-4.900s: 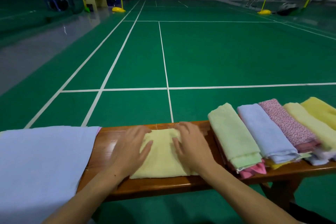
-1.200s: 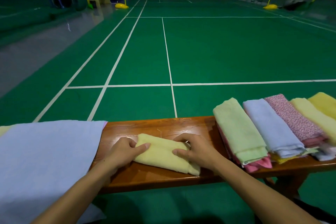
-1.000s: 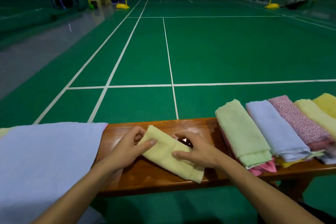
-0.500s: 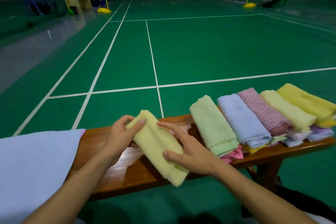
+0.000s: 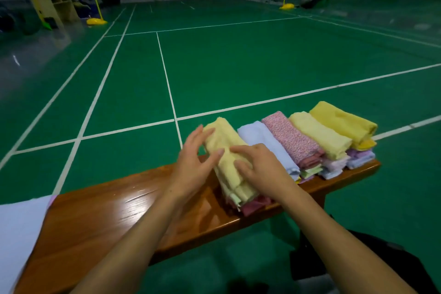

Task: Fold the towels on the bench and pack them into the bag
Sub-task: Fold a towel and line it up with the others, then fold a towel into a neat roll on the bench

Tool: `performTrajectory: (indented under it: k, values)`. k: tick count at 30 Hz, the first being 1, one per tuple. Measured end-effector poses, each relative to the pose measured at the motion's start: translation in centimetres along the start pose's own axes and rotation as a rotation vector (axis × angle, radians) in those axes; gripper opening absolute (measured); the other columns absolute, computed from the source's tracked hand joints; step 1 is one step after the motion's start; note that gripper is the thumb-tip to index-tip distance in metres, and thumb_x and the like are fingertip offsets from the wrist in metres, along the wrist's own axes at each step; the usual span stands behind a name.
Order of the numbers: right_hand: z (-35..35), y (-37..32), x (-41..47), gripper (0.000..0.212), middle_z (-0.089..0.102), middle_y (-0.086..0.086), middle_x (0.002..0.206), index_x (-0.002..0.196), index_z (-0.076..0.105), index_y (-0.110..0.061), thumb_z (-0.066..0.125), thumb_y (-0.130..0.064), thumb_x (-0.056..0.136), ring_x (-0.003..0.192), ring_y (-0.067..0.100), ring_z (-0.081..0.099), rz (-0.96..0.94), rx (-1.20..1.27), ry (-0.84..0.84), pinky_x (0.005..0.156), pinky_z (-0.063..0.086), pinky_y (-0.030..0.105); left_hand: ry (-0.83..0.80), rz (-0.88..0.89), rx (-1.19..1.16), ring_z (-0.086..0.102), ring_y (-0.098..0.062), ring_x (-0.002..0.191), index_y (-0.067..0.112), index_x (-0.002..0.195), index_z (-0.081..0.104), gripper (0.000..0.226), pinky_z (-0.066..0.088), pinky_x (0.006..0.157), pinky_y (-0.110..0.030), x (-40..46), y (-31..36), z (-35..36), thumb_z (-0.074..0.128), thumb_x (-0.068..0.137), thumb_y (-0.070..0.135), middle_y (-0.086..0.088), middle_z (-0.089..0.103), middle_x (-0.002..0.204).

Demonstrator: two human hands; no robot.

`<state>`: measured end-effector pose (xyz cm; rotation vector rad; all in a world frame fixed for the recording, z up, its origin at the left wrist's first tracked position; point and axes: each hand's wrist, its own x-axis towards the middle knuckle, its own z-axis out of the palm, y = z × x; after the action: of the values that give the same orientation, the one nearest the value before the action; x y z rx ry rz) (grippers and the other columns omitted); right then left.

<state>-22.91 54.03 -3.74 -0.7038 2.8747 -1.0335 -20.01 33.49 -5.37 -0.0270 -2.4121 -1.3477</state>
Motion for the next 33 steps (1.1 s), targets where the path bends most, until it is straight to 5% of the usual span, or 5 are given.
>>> performTrajectory:
  k: [3, 10, 21, 25, 33]
  values:
    - [-0.4, 0.7, 0.7, 0.044, 0.049, 0.008, 0.136, 0.148, 0.055, -0.039, 0.05, -0.043, 0.105, 0.122, 0.032, 0.048, 0.109, -0.118, -0.003, 0.105, 0.046, 0.047, -0.132, 0.042, 0.217, 0.02, -0.01, 0.159, 0.04, 0.157, 0.045, 0.07, 0.028, 0.127, -0.044, 0.2, -0.6, 2.8, 0.044, 0.095, 0.071, 0.01, 0.014, 0.175]
    - [-0.9, 1.3, 1.5, 0.047, 0.048, 0.012, 0.144, 0.152, 0.051, -0.035, 0.042, -0.044, 0.106, 0.129, 0.036, 0.039, 0.215, -0.17, -0.012, 0.107, 0.037, 0.047, -0.172, -0.016, 0.381, 0.025, -0.016, 0.156, 0.05, 0.156, 0.041, 0.073, 0.031, 0.122, -0.055, 1.9, -0.2, 4.3, 0.026, 0.09, 0.08, 0.02, 0.014, 0.173]
    - [-1.5, 0.9, 0.9, 0.032, 0.049, -0.005, 0.122, 0.125, 0.072, -0.021, 0.058, -0.038, 0.102, 0.114, 0.016, 0.053, 0.127, -0.074, 0.192, 0.094, 0.053, 0.041, -0.179, 0.082, 0.255, 0.037, -0.01, 0.152, 0.038, 0.15, 0.055, 0.057, 0.042, 0.118, -0.048, 1.9, 1.4, 3.2, 0.059, 0.098, 0.061, 0.022, 0.024, 0.17]
    - [-1.3, 0.9, 0.8, 0.031, 0.054, -0.001, 0.126, 0.125, 0.072, -0.025, 0.058, -0.039, 0.102, 0.117, 0.022, 0.056, 0.129, -0.087, 0.197, 0.094, 0.053, 0.045, -0.232, 0.049, 0.281, 0.032, -0.013, 0.154, 0.044, 0.152, 0.05, 0.062, 0.038, 0.119, -0.059, 1.9, 1.0, 2.8, 0.049, 0.097, 0.071, 0.02, 0.02, 0.172]
    - [-0.7, 0.5, 1.3, 0.025, 0.052, -0.003, 0.124, 0.115, 0.071, -0.024, 0.062, -0.041, 0.099, 0.122, 0.022, 0.048, 0.046, -0.077, 0.27, 0.091, 0.047, 0.039, -0.143, 0.03, 0.248, 0.042, -0.013, 0.145, 0.044, 0.138, 0.061, 0.054, 0.047, 0.112, -0.056, 1.6, 1.2, 0.7, 0.059, 0.091, 0.069, 0.014, 0.036, 0.164]
